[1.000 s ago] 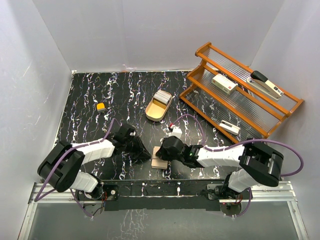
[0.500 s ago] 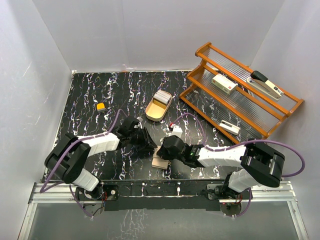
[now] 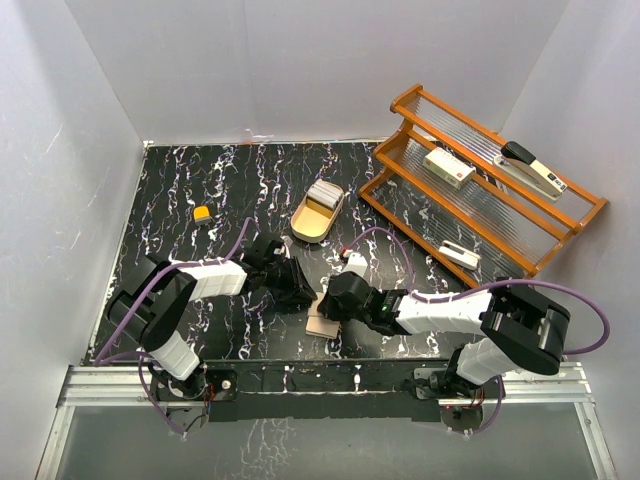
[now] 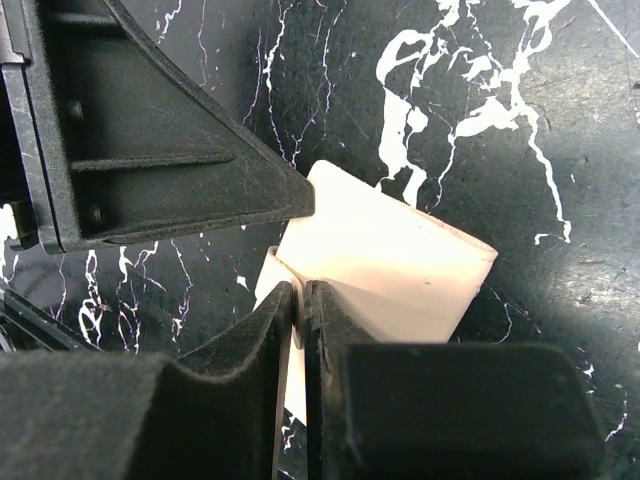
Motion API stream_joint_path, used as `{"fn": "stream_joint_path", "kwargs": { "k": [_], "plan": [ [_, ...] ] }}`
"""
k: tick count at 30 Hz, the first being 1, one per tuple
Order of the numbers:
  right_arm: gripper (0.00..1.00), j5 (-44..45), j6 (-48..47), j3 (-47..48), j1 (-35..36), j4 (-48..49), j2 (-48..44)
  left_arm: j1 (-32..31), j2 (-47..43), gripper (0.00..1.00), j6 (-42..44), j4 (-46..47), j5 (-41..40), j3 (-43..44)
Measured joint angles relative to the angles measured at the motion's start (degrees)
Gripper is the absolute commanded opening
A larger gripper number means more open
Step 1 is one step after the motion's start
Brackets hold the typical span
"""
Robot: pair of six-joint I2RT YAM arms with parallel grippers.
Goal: Put the credit cards into the card holder
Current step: Close the card holder at the center of the board.
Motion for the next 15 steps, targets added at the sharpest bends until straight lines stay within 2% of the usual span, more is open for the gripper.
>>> {"fn": "stream_joint_path", "kwargs": {
  "k": [6,15],
  "plan": [
    [0.13,0.00,0.02,0.00,-0.04,-0.42,0.00,-0.02,0.00,0.18,-0.07,-0.74,-0.90,0.00],
    [0.14,0.39,0.02,0.00,-0.04,-2.34,-1.25,-0.02,-0.17,0.18,-0.24,-1.03,-1.42,0.00]
  ]
}}
